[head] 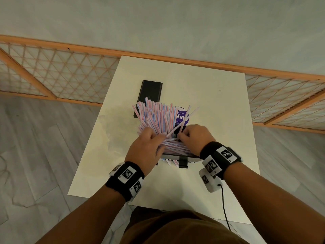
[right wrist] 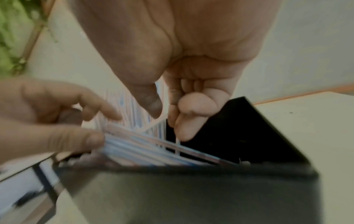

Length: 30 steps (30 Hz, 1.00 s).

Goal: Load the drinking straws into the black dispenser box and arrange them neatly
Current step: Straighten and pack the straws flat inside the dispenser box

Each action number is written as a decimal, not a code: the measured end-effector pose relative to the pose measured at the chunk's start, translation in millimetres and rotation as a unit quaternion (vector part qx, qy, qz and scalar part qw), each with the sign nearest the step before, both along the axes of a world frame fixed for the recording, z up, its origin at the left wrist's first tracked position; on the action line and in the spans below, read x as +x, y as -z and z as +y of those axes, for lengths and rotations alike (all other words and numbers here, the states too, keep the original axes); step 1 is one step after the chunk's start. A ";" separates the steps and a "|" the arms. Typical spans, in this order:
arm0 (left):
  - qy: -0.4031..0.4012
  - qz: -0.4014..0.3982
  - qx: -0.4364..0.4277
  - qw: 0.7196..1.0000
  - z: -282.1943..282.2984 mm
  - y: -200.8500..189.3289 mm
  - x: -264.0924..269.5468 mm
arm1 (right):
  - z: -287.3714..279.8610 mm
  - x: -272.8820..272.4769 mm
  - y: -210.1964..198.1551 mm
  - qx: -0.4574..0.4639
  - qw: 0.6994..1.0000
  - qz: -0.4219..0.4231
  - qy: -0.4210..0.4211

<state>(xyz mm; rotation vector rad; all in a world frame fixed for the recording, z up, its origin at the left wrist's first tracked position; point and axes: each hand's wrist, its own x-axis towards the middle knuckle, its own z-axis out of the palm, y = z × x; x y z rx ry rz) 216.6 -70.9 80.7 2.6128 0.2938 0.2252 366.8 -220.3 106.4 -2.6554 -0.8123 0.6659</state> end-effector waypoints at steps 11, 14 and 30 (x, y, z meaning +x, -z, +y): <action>0.022 0.015 0.036 0.999 2.0 9.9 9.8 | 26.0 17.2 8.5 0.080 0.970 0.103 0.204; 0.004 0.024 0.015 1.000 0.3 8.4 11.5 | 29.8 13.6 11.8 0.096 0.959 0.131 0.231; -0.049 0.034 -0.062 0.996 22.6 3.7 3.1 | 7.8 14.6 -43.1 0.195 0.978 -0.031 0.070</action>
